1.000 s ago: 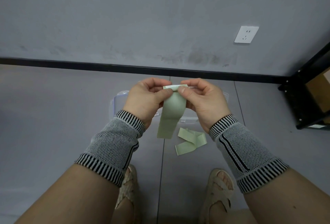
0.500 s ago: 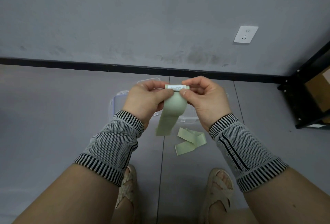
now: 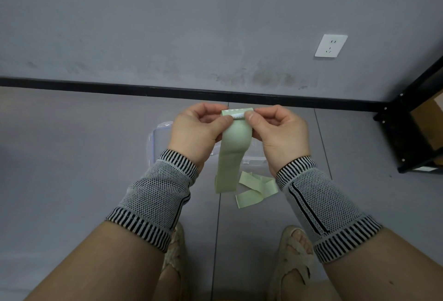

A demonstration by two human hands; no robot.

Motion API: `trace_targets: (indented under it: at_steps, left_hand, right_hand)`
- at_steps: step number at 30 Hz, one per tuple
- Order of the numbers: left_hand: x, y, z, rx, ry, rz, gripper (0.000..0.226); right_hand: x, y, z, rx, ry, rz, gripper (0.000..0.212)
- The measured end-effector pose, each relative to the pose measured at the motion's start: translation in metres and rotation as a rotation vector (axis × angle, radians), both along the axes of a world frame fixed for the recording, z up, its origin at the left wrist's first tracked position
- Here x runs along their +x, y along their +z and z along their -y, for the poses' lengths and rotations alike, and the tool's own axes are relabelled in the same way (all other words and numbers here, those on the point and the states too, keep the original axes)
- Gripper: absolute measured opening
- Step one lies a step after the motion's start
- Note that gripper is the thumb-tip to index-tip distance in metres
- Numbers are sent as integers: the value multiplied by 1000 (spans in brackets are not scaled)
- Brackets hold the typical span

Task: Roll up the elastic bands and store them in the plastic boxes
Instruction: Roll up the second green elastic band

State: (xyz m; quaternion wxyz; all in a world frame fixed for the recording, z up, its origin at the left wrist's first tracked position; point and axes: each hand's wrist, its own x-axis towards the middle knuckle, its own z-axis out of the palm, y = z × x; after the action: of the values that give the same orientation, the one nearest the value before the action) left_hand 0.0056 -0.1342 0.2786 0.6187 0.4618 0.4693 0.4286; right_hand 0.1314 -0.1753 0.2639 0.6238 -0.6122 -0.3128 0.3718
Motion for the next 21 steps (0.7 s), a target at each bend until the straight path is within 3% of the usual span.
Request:
trace_targets:
  at_steps: [8, 21]
  left_hand:
    - [3, -1, 2, 12, -14, -11, 11]
    - [0, -1, 1, 45, -59, -75, 17]
  right_hand:
    - [2, 0, -3, 18, -27, -118, 14]
    - [6, 0, -2, -3, 137, -70, 19]
